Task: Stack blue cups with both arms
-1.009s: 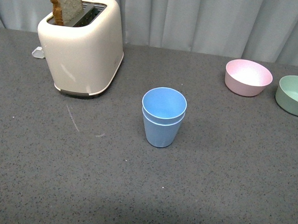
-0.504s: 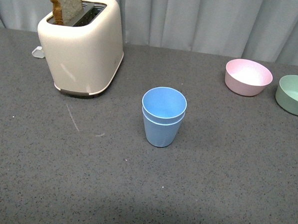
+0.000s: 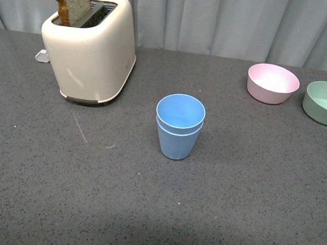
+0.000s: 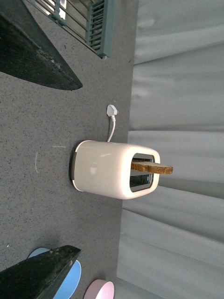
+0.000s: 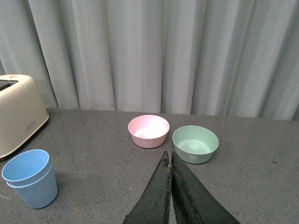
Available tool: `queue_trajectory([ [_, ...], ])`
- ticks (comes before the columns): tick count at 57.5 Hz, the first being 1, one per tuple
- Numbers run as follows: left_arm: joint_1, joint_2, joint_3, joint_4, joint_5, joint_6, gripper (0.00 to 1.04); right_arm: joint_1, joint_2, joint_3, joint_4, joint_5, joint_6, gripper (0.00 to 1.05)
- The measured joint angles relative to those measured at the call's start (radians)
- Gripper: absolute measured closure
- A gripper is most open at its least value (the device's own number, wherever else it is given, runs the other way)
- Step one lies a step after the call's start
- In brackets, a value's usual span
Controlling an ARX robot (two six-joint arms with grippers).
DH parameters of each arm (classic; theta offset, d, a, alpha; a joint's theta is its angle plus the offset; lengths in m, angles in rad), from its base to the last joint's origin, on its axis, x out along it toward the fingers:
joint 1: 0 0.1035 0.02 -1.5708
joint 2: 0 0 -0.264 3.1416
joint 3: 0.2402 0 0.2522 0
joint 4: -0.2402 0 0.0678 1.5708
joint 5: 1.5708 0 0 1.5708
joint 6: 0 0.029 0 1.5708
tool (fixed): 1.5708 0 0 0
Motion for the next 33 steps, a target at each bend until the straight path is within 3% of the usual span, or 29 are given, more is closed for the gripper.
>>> queue_trajectory([
  [25,0.000,0.000,0.000,0.000,0.000,0.000,0.07,0.000,0.000,0.000,0.000,0.000,0.000,0.13],
  [28,0.000,0.000,0.000,0.000,0.000,0.000,0.07,0.000,0.000,0.000,0.000,0.000,0.002,0.08],
  [33,0.000,0.000,0.000,0.000,0.000,0.000,0.07,0.000,0.000,0.000,0.000,0.000,0.001,0.10],
])
